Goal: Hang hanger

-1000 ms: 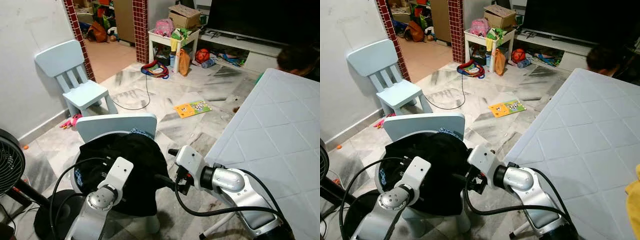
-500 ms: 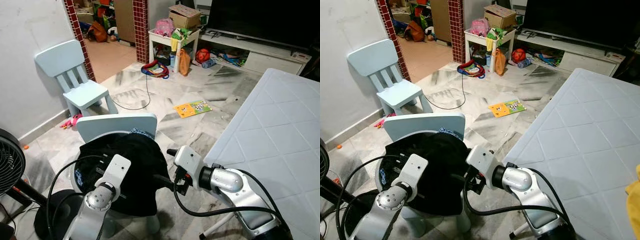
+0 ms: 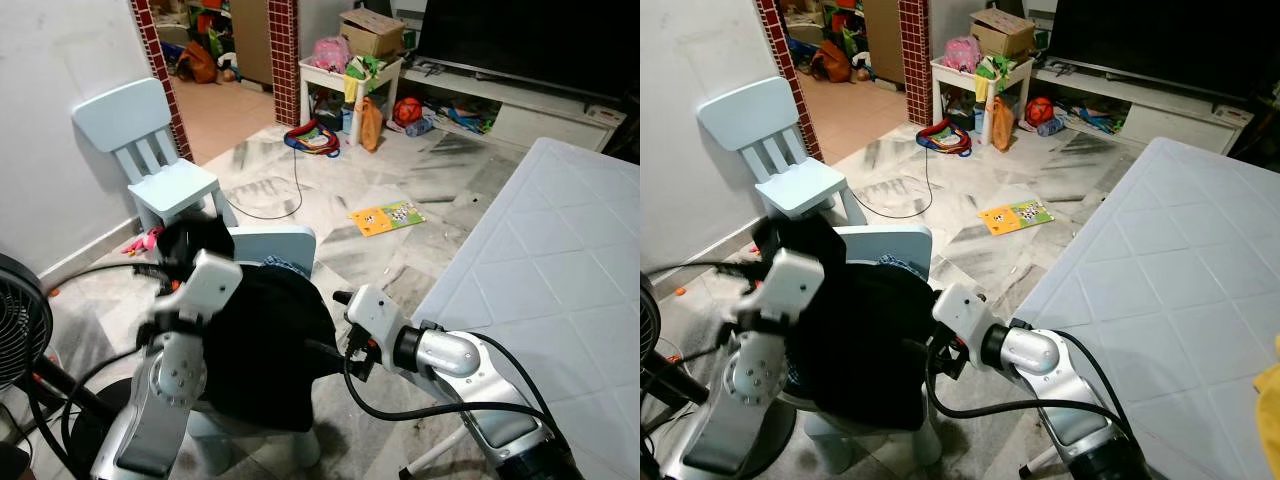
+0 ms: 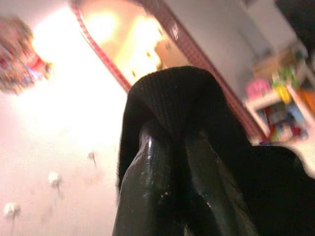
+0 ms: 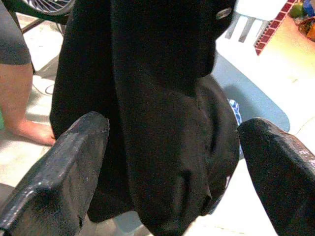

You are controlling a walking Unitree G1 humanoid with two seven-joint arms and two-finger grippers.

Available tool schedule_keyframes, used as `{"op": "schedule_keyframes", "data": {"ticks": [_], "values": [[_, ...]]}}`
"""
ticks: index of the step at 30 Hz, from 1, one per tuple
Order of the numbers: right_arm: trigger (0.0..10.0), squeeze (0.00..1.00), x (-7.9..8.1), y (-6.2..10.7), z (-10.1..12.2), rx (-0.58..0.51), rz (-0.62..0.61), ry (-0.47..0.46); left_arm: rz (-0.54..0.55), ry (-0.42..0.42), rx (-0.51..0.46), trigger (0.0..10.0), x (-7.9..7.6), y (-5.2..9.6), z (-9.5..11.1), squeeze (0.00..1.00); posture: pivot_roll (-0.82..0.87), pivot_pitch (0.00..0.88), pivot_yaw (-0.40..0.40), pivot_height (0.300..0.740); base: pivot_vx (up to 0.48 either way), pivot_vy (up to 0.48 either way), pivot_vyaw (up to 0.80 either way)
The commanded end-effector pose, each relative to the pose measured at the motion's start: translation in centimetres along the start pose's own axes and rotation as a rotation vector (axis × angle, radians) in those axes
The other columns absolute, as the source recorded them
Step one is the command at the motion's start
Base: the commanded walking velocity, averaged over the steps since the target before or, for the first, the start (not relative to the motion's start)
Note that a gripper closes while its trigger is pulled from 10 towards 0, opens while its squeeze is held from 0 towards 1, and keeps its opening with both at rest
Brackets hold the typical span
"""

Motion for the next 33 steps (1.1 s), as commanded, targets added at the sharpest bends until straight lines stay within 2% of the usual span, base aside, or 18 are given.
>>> {"op": "schedule_keyframes", "data": {"ticks": [1,3,7,10,11,13,14,17,19,20,21,22,23,25,26,27,30,33], "values": [[10.0,0.00,-0.5,0.1,-0.1,0.004,-0.008,0.009,-0.002,-0.014,0.002,0.0,-0.3,0.4,-0.5,0.00,-0.08,0.000,-0.006,0.740,0.000,0.000,0.00],[10.0,0.00,-0.5,0.2,-0.2,0.004,-0.007,0.012,-0.012,-0.031,0.009,0.0,-0.6,1.2,-1.3,0.00,-0.08,0.000,-0.007,0.740,0.000,0.000,0.00],[10.0,0.00,-0.5,0.2,-0.3,0.005,-0.008,0.012,-0.028,-0.043,0.028,0.0,-1.0,1.8,-1.9,0.00,-0.09,0.000,-0.007,0.740,0.000,0.000,0.00],[10.0,0.00,-0.6,0.3,-0.3,0.006,-0.013,0.014,-0.073,-0.005,0.086,0.0,-1.8,2.4,-2.9,0.00,-0.09,0.000,-0.007,0.740,0.000,0.000,0.00],[10.0,0.00,-0.7,0.3,-0.3,0.005,-0.019,0.015,-0.113,0.139,0.202,0.0,-2.7,2.9,-4.1,0.00,-0.09,0.000,-0.005,0.740,0.000,0.000,0.00],[10.0,0.00,-0.8,0.4,-0.3,0.004,-0.025,0.016,-0.144,0.220,0.266,0.0,-3.4,3.4,-4.6,0.00,-0.08,0.000,-0.004,0.740,0.000,0.000,0.00],[10.0,0.00,-1.0,0.4,-0.3,0.001,-0.047,0.012,-0.205,0.313,0.326,0.0,-4.3,4.2,-4.8,0.00,-0.08,0.000,-0.003,0.740,0.000,0.000,0.00],[10.0,0.00,-1.7,0.6,-0.3,-0.006,-0.104,-0.010,-0.198,0.408,0.389,0.0,-4.2,5.2,-5.0,0.00,-0.07,0.000,0.000,0.740,0.000,0.000,0.00],[10.0,0.00,-3.6,1.0,0.2,-0.066,-0.257,-0.140,-0.150,0.403,0.394,3.1,-2.9,5.9,-5.1,0.00,-0.06,0.000,0.000,0.740,0.000,0.000,0.00],[10.0,0.00,-3.9,1.0,0.2,-0.072,-0.276,-0.163,-0.148,0.399,0.390,3.4,-2.8,5.9,-5.0,0.00,-0.06,0.000,0.000,0.740,0.000,0.000,0.00],[10.0,0.00,-4.3,1.2,0.4,-0.092,-0.311,-0.196,-0.141,0.396,0.388,4.7,-2.7,6.0,-5.0,0.00,-0.06,0.000,-0.002,0.740,0.000,0.000,0.00],[10.0,0.00,-5.6,1.6,0.8,-0.143,-0.400,-0.279,-0.125,0.397,0.387,6.7,-2.6,6.1,-5.1,0.00,-0.06,0.000,-0.001,0.740,0.000,0.000,0.00],[10.0,0.00,-5.9,1.8,0.8,-0.158,-0.428,-0.307,-0.121,0.400,0.387,6.7,-2.5,6.1,-5.1,0.00,-0.06,0.000,-0.001,0.740,0.000,0.000,0.00],[10.0,0.00,-6.4,1.9,0.9,-0.171,-0.460,-0.327,-0.121,0.415,0.381,8.8,-2.6,5.9,-5.0,0.00,-0.06,0.000,0.002,0.740,0.000,0.000,0.00],[10.0,0.00,-6.5,2.0,0.9,-0.174,-0.469,-0.328,-0.121,0.421,0.377,8.8,-2.6,5.7,-4.9,0.00,-0.06,0.000,0.002,0.740,0.000,0.000,0.00],[10.0,0.00,-6.6,2.1,0.9,-0.180,-0.482,-0.335,-0.118,0.425,0.367,9.5,-2.6,5.5,-4.7,0.00,-0.06,0.000,0.006,0.740,0.000,0.000,0.00],[10.0,0.00,-7.0,2.2,0.9,-0.191,-0.510,-0.348,-0.117,0.447,0.340,10.0,-2.7,4.8,-4.0,0.00,-0.06,0.000,0.013,0.740,0.000,0.000,0.00],[10.0,0.00,-7.7,2.7,0.9,-0.207,-0.573,-0.370,-0.120,0.486,0.300,10.0,-2.9,3.7,-2.6,0.00,-0.07,0.000,0.022,0.740,0.000,0.000,0.00]]}}
Point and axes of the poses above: a point about 5 cm out from each wrist's last joint towards the gripper, its own y axis pointing back from the gripper into the wrist, its own z axis along the axis of the wrist's last joint, x = y × z, the point moved 4 cm from there along -y, pointing out of the wrist towards the gripper, and after that the axes turned 7 degrees about y, right-handed, at the moved point
